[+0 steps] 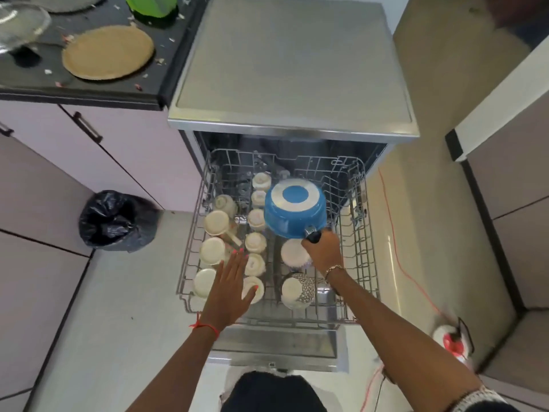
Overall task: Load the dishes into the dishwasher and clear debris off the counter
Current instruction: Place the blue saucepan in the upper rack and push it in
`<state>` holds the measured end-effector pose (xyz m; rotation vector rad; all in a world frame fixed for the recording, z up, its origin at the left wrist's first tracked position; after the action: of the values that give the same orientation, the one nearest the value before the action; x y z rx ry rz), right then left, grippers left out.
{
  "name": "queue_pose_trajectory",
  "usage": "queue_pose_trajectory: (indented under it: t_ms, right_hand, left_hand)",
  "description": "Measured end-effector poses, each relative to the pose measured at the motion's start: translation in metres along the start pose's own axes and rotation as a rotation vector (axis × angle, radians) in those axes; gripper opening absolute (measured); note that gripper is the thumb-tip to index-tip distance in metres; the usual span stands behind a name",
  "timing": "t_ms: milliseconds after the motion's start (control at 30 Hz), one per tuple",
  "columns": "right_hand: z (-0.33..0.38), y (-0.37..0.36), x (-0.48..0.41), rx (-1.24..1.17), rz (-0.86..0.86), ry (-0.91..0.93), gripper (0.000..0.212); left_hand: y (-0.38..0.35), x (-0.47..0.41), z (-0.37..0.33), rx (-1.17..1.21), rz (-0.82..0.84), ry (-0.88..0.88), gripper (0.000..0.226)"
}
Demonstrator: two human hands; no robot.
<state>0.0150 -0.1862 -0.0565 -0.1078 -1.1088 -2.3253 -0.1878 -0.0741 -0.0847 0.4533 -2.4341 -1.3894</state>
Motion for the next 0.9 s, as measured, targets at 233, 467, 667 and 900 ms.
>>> queue_pose_trajectory:
  t_ms: [233,467,667,900]
  right_hand:
    - [-0.051,-0.009,-0.073,-0.079,-0.079,-0.12,0.015]
    - [-0.083,-0.039,-0.121,-0.099,-0.155,-0.145,0.017]
    - [-0.105,-0.053,-0.143,-0.091,-0.193,-0.17,0.027]
    - [-0.108,-0.048,-0.167,-0.143,-0.265,-0.145,0.024]
  left_hand:
    - [-0.069,-0.007,0.001,0.046,0.054,0.007,0.065]
    - [-0.119,-0.015,0.014,0.013,0.138,0.026,0.063]
    - [-0.129,-0.02,0.015,0.029,0.126,0.01,0.062]
    - [-0.144,-0.022,0.02,0.058,0.149,0.026,0.063]
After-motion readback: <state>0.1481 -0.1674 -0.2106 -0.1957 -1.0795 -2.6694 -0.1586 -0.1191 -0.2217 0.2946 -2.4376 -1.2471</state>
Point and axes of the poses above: each hand's wrist, its own x-axis away from the middle knuckle, its own y-axis out of the back of the hand, z = x × y, the point moved 9 cm from there along -x, towards the middle knuckle, and after that the axes turned 8 degrees about x, right-handed, at the moved point
